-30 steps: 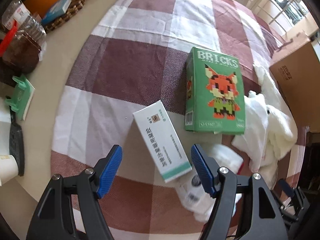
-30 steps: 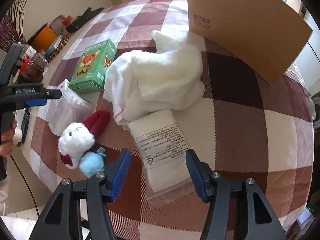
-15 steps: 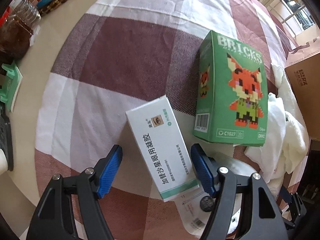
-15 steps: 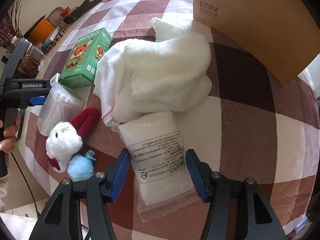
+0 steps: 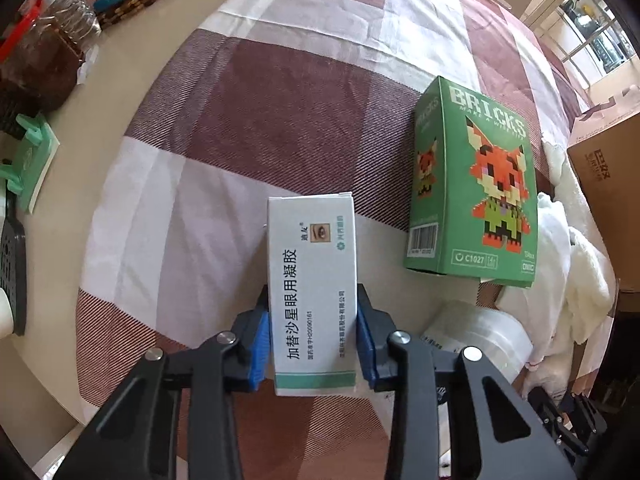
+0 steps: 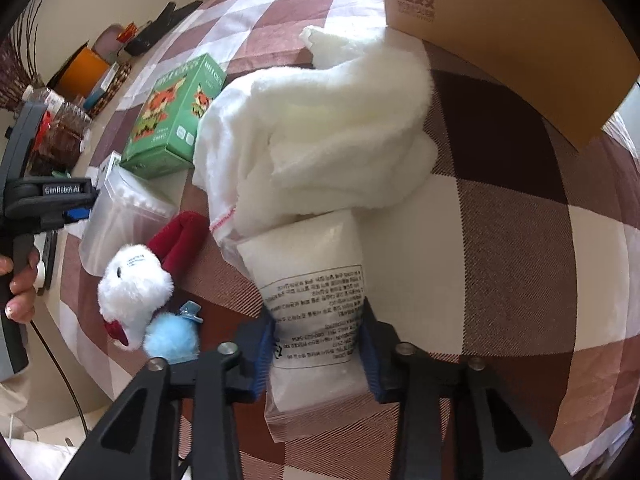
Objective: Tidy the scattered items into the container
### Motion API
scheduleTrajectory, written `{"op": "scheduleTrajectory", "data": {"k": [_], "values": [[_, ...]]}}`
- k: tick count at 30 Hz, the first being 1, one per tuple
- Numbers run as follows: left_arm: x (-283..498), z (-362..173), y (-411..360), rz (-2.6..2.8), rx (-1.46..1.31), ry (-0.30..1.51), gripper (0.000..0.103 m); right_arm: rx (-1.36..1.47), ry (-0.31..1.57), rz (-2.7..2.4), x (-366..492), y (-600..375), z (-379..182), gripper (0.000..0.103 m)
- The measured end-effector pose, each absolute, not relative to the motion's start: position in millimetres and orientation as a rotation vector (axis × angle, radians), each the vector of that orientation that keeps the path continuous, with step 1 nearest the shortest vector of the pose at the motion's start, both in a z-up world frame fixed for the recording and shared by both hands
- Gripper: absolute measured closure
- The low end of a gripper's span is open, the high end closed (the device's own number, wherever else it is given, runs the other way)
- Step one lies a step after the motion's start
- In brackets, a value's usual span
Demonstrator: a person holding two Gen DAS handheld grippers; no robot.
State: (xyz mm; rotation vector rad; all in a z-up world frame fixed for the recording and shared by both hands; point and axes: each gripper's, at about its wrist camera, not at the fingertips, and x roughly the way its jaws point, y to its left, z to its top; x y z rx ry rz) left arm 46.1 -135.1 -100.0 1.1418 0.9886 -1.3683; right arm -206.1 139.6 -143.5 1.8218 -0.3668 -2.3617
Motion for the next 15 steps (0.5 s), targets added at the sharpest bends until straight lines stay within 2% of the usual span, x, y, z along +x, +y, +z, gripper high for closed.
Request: {"op": "scheduleTrajectory", "data": {"k": [6,15], "values": [[49,-84,-120,-1.413,1.140,0.943,0.066,1.774,-0.441,-2.379,-200,139,-131,0.072],[33,-38,-105,-1.543,1.172,0.809,0.066,1.634,-0.505,-2.447,-198,128,-84,0.072]]}}
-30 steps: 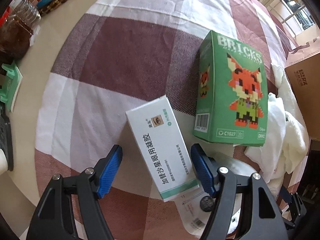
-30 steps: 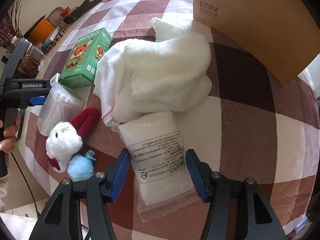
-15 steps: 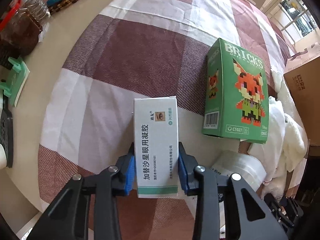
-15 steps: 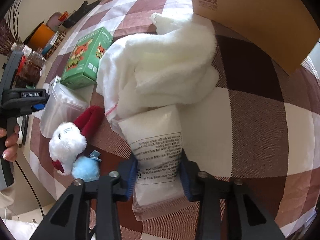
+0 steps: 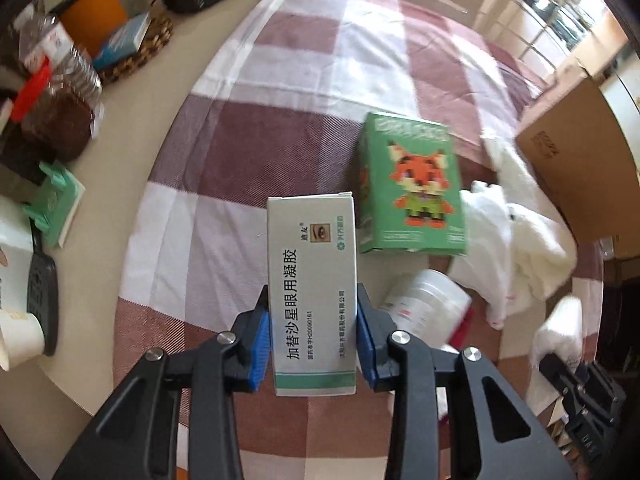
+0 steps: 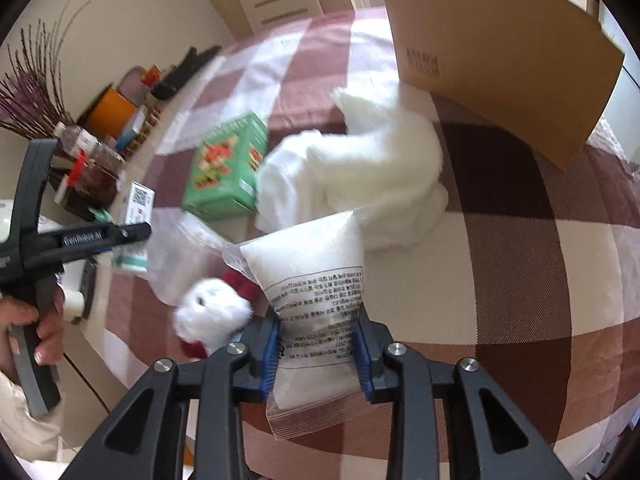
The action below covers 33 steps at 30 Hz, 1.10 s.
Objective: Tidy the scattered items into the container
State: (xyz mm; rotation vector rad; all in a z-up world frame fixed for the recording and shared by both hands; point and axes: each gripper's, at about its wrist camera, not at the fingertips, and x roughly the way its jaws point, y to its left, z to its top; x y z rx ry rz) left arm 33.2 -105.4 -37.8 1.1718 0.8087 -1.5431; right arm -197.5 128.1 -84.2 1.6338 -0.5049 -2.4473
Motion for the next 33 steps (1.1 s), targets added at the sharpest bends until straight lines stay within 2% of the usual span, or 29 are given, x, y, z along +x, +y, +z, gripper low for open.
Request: {"op": "scheduleTrajectory", "data": {"k": [16,33], "values": [[11,18,-42,-1.717,1.222,0.609,0.066,1.468,-0.462,-2.535,-188,110,-11,0.072],[-31,40,-5,-1.877,1.261,0.459,0.066,1.433,-0.492,-2.619,-168,121,15,0.072]]}}
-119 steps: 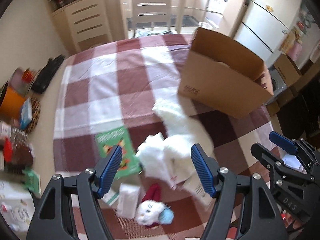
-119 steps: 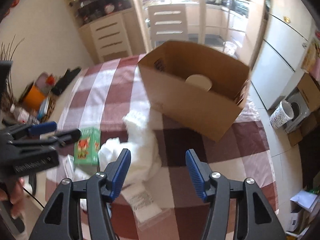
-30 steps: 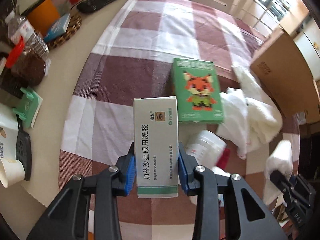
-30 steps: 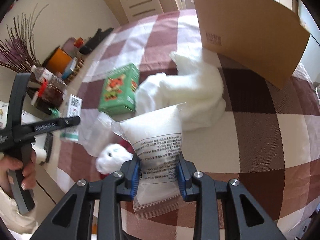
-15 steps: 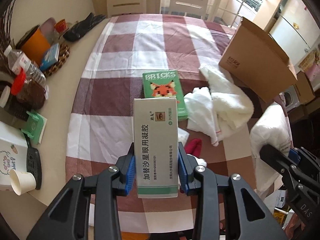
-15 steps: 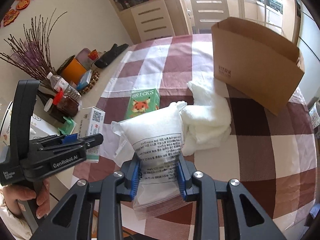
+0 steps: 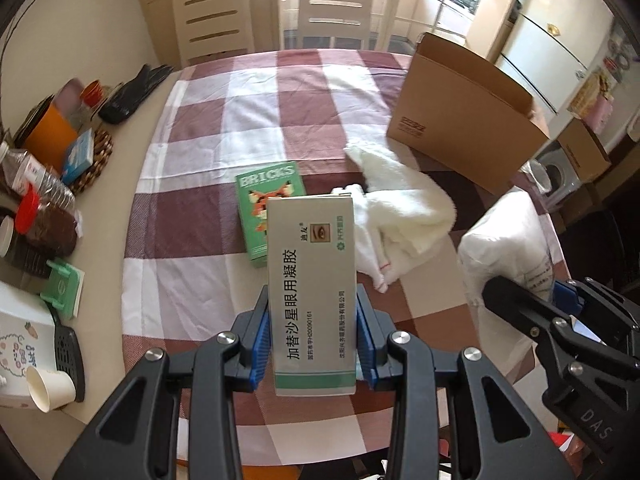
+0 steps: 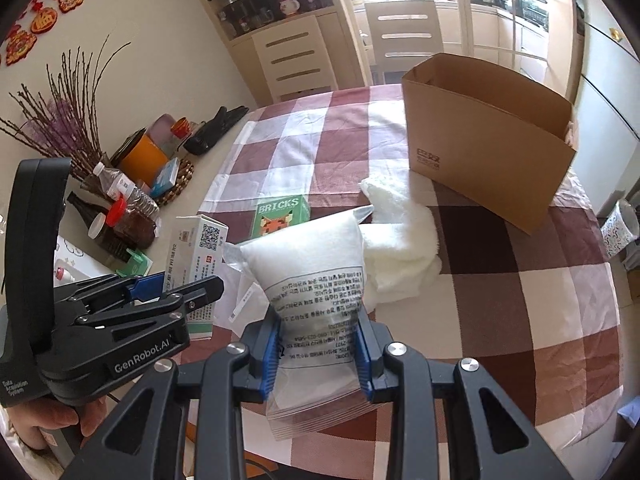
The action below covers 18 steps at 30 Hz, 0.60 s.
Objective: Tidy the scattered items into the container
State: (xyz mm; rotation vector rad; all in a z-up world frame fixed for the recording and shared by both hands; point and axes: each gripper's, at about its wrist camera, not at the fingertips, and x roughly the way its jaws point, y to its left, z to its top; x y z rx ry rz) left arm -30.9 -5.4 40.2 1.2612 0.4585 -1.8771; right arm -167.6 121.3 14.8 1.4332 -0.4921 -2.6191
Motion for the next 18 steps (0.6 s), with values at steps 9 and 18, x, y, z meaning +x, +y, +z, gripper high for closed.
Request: {"op": "scheduleTrajectory", "data": {"k": [9,18], "values": [[-61,34,11,-1.947,1.326,0.391,0.066,1.458,-0.549,-2.655,-155,140,12,0.072],[-84,29,20,-1.985,1.376,0.327,0.066,1.471,-0.606,-2.687,-146,159,8,0.071]]}}
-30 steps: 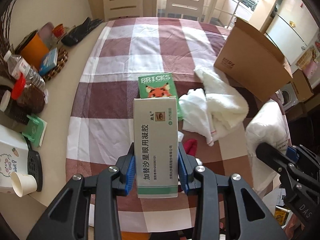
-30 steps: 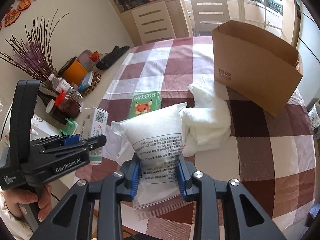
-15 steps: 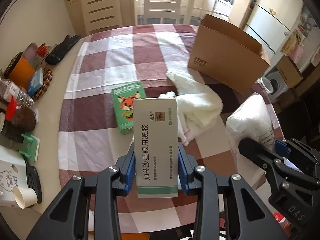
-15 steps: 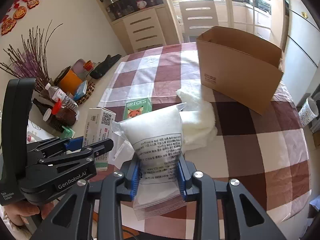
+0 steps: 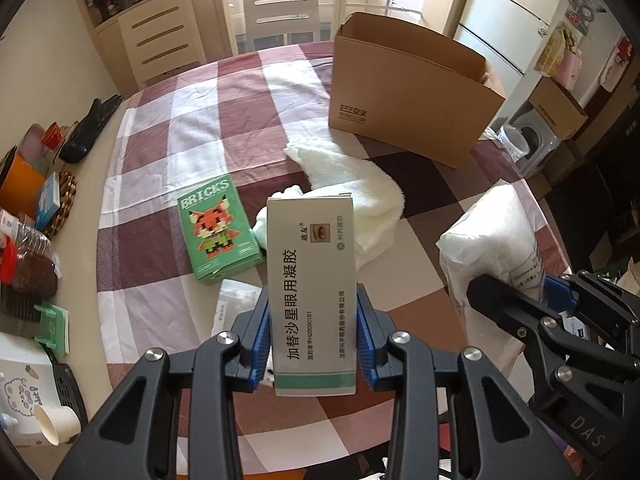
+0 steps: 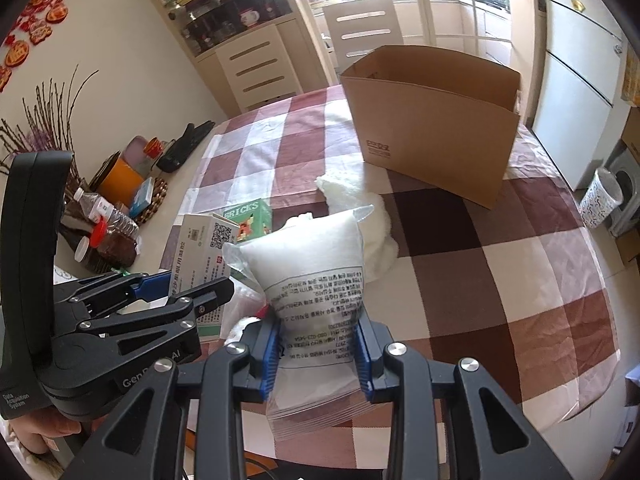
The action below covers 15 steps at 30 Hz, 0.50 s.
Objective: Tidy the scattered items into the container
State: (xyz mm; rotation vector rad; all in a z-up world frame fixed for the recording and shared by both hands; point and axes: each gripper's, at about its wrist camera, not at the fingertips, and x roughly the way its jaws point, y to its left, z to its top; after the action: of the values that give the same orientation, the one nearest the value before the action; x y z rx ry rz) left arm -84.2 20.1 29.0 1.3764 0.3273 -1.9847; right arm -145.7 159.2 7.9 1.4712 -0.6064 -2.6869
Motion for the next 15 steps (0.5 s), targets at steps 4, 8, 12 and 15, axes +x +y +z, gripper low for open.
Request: {"op": "scheduleTrajectory", "data": {"k": [4,8,12,15], "values": [[-92,27,21,-1.997,1.384,0.313,0.066,1.482,-0.628,-2.692,-142,166,5,0.071],[-103,23,25,-2.012,1.410,0.292,0.066,1.494,-0.658,-2.699,-137,173,2,0.071],[-114,21,29,-2.035,1.432,0.265,0.066,1.493,-0.681,-2.722,-133,182,2,0.071],[-122,21,31,-2.052,1.439,0.246,0.066,1.492,-0.702,-2.740,-132,189,3,0.071]]}}
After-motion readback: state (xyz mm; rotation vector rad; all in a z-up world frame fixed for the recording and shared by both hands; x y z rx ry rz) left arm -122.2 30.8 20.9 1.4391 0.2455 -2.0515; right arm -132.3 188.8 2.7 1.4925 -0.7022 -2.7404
